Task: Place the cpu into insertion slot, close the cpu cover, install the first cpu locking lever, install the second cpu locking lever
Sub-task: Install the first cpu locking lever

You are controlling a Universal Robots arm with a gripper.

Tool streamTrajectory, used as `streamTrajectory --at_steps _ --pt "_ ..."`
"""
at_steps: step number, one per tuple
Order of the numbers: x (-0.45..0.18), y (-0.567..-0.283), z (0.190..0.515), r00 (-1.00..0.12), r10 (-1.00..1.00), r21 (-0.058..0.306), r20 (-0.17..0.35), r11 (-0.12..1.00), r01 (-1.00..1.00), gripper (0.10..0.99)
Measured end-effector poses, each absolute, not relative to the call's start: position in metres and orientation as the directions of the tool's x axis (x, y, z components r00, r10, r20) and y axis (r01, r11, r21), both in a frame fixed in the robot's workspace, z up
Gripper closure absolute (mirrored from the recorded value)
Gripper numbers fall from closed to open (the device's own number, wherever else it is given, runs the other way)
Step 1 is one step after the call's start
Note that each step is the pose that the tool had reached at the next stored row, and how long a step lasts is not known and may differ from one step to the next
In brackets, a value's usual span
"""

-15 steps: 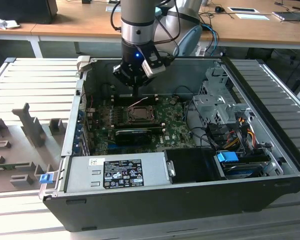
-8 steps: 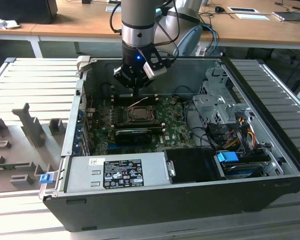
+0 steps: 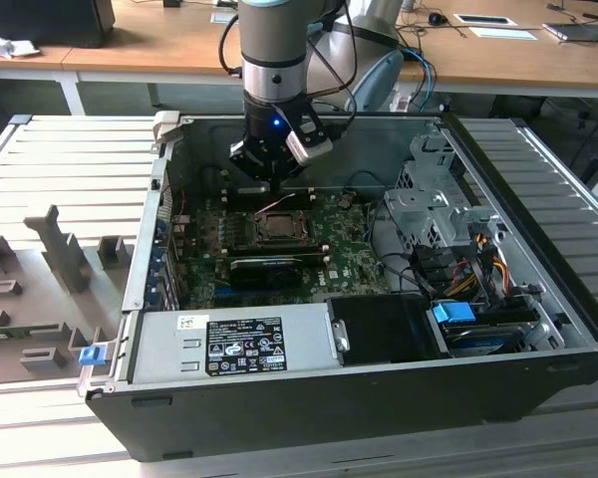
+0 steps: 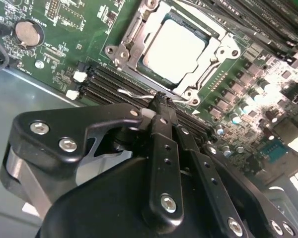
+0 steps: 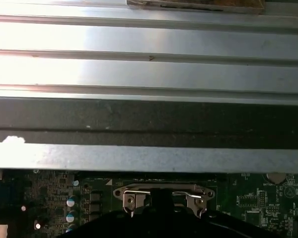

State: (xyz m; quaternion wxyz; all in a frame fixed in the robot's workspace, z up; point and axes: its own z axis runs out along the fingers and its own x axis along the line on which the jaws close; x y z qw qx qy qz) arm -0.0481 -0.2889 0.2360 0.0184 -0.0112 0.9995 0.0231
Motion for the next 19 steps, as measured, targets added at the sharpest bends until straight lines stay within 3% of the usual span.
streamTrajectory --at_steps 5,19 --pt "-0.045 -0.289 0.231 -0.999 -0.02 0.075 -0.038 0.997 -0.023 0.98" --pt "-0.034 -0.288 0.218 -0.999 -0.031 0.094 -0.038 0.995 -0.035 0.98"
